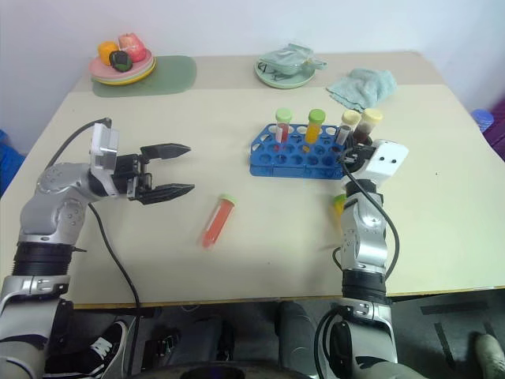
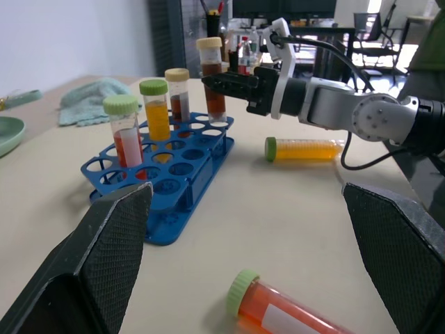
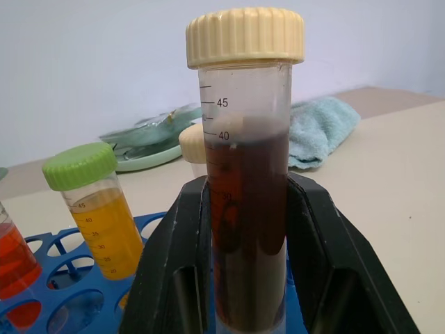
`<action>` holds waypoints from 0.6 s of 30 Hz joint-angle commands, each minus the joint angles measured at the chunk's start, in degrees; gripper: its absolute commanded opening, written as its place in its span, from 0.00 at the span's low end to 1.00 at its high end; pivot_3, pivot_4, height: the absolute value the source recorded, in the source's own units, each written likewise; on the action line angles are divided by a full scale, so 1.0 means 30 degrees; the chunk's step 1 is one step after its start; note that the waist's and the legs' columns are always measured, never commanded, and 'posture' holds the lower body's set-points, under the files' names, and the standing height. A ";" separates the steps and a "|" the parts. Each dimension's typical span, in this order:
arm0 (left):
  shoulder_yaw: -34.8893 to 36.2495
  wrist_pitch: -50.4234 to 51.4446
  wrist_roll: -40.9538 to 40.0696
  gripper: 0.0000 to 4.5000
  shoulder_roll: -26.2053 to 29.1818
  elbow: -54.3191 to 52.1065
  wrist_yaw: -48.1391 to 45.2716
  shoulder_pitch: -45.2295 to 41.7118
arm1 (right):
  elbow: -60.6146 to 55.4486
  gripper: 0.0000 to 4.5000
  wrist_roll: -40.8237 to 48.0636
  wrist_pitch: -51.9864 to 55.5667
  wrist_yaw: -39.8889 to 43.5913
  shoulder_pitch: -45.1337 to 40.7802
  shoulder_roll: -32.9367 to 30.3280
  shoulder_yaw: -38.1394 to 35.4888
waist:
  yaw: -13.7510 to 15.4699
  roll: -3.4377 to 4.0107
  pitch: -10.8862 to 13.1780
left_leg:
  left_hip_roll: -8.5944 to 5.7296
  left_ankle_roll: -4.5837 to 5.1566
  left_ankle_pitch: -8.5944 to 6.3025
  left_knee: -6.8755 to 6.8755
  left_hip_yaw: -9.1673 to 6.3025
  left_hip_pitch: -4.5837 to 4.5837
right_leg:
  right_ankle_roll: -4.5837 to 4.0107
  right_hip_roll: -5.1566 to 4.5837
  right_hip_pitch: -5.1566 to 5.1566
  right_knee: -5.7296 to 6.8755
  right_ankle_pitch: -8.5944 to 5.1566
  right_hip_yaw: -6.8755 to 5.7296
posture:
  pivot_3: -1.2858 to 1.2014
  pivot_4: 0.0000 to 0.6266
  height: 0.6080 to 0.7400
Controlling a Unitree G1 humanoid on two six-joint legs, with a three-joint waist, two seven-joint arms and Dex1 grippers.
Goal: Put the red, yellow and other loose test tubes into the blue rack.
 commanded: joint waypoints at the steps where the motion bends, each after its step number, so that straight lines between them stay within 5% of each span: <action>1: 0.0412 -0.0195 -0.0306 1.00 0.0053 -0.0427 -0.0047 -0.0227 | -0.0890 0.26 -0.0091 -0.0007 -0.0066 0.0273 -0.0185 0.0194 | -0.0003 0.0000 0.0000 | 0.0000 0.0000 0.0000 0.0000 0.0000 0.0000 | 0.0000 0.0000 0.0000 0.0000 0.0000 0.0000 | 0.52 0.24 1.00; 18: 0.0539 -0.0198 -0.0344 1.00 0.0153 -0.0457 -0.0084 -0.0183 | 0.0478 0.26 -0.0647 -0.1392 -0.0526 -0.0262 -0.0027 0.0536 | -0.0012 0.0000 0.0000 | 0.0000 0.0000 0.0000 0.0000 0.0001 0.0003 | 0.0000 0.0001 0.0000 0.0000 0.0000 0.0000 | 0.52 0.24 1.00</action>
